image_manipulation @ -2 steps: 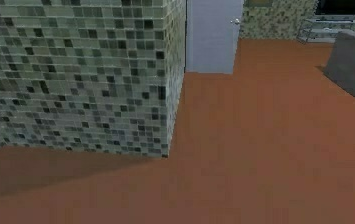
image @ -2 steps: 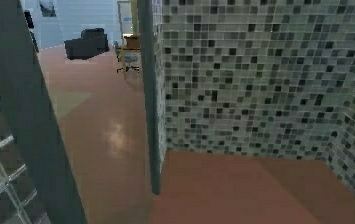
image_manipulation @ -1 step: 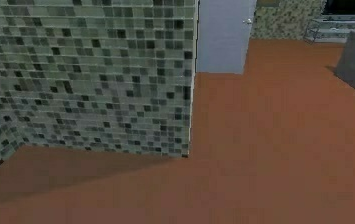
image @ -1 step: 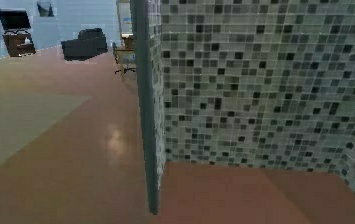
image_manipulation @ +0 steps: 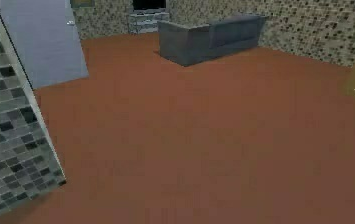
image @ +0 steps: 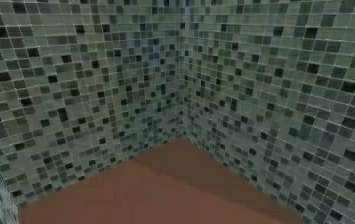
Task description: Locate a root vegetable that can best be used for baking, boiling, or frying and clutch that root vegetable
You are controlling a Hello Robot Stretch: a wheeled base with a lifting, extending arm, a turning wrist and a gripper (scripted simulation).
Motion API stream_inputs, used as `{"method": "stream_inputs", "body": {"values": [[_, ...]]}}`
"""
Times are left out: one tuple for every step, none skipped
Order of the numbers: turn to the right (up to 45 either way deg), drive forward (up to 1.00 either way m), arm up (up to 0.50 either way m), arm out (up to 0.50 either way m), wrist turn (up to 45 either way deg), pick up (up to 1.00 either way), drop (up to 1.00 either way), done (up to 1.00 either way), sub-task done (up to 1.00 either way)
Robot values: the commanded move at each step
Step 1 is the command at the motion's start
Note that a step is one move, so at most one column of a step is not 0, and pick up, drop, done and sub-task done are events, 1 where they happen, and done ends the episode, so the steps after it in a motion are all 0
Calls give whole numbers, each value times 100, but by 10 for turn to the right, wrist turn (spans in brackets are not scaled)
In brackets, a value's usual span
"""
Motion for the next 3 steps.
{"method": "stream_inputs", "body": {"values": [[330, 0, 0, 0, 0, 0, 0, 0, 0], [0, 10, 0, 0, 0, 0, 0, 0, 0], [-450, 0, 0, 0, 0, 0, 0, 0, 0]]}}
